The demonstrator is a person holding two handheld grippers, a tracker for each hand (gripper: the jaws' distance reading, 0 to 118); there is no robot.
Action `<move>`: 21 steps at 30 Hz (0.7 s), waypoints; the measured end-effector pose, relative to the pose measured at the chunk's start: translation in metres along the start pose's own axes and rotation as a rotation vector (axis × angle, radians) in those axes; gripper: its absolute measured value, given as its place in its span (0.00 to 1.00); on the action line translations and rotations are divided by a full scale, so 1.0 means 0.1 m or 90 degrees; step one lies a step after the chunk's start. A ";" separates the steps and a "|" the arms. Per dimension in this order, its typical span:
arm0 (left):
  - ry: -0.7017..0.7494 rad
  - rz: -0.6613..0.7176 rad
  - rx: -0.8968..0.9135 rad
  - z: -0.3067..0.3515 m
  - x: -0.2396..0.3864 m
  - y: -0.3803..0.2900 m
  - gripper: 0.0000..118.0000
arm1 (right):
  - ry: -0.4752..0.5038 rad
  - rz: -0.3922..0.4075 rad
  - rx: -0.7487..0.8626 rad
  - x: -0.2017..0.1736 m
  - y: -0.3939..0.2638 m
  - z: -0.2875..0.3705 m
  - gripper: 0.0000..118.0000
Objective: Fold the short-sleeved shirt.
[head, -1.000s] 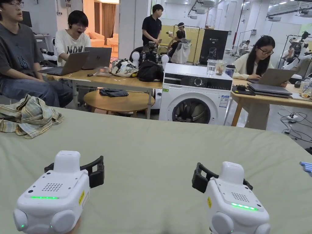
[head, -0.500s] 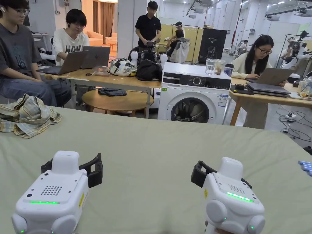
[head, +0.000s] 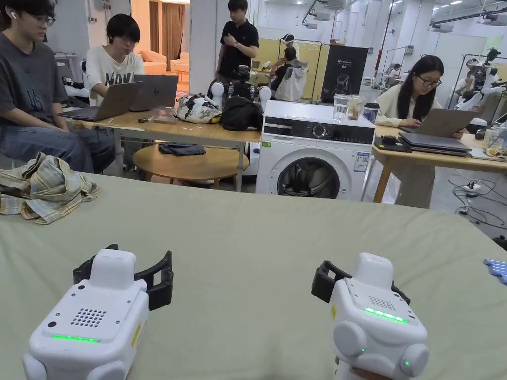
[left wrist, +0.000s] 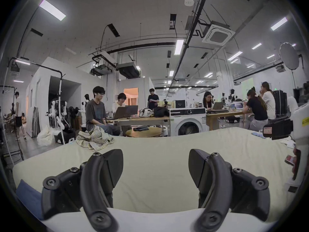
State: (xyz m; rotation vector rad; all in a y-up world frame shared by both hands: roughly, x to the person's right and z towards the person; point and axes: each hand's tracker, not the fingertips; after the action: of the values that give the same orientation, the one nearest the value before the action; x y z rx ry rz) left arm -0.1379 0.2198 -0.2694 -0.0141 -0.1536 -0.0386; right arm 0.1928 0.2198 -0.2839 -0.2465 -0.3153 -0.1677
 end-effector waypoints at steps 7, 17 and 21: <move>0.024 0.020 -0.022 -0.01 -0.08 0.05 0.69 | 0.012 -0.012 -0.014 0.03 0.00 0.06 0.78; 0.038 0.016 -0.043 -0.04 -0.13 0.06 0.69 | -0.001 0.005 -0.019 0.01 -0.03 0.01 0.78; 0.031 0.017 -0.052 -0.09 -0.15 0.06 0.69 | -0.003 0.015 -0.022 -0.02 -0.05 -0.01 0.78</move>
State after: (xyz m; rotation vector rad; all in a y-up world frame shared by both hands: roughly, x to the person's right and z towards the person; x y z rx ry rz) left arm -0.1507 0.2265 -0.2805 -0.0960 -0.1031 -0.0177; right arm 0.1903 0.2152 -0.2848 -0.2845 -0.3150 -0.1497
